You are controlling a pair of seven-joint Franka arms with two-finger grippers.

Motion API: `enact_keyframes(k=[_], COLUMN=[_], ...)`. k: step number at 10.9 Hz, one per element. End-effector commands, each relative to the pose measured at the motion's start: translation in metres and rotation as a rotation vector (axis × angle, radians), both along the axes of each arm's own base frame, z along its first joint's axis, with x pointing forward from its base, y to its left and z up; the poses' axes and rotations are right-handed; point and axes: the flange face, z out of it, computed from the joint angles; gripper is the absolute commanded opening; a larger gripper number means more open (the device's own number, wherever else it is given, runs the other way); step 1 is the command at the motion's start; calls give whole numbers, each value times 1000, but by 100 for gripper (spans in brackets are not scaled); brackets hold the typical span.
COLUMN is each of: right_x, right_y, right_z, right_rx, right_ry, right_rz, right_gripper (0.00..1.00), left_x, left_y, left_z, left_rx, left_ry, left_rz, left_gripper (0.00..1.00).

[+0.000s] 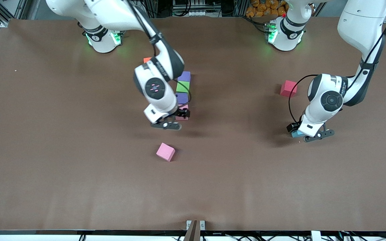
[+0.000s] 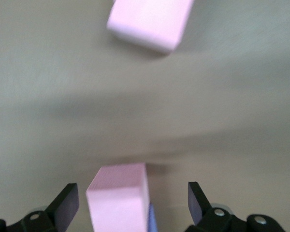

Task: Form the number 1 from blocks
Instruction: 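Place the pink block below purple while the left gripper grasps cyan, then carry the cyan block above the column while the right gripper withdraws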

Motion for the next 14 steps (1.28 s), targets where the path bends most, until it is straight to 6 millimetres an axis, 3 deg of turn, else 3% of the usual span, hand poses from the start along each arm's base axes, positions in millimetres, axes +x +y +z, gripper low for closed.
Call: enact_keyframes(k=[1, 4, 6, 7, 8, 10, 12, 14], right_x=[31, 67, 70, 72, 73, 69, 63, 45], right_y=[-49, -96, -123, -139, -163, -230, -287, -326], right_z=[24, 70, 109, 127, 153, 208, 240, 268], right_rx=[13, 12, -85, -87, -73, -50, -36, -48], right_ry=[-10, -97, -166, -175, -186, -178, -169, -129], right_rz=[-142, -172, -76, -42, -22, 22, 105, 105], right_gripper=[100, 100, 100, 100, 100, 100, 100, 100], left_x=[1, 5, 1, -4, -14, -40, -79, -133], left_y=[16, 14, -24, -52, -92, -174, -247, -320], left_z=[3, 11, 25, 36, 43, 56, 70, 84], left_rx=[-1, -5, -43, -65, -86, -120, -128, -141], left_ry=[-3, -12, 11, 27, 39, 30, 57, 73], left_rz=[-52, -60, -40, -26, 9, 65, 77, 131], left_gripper=[0, 0, 0, 0, 0, 0, 0, 0])
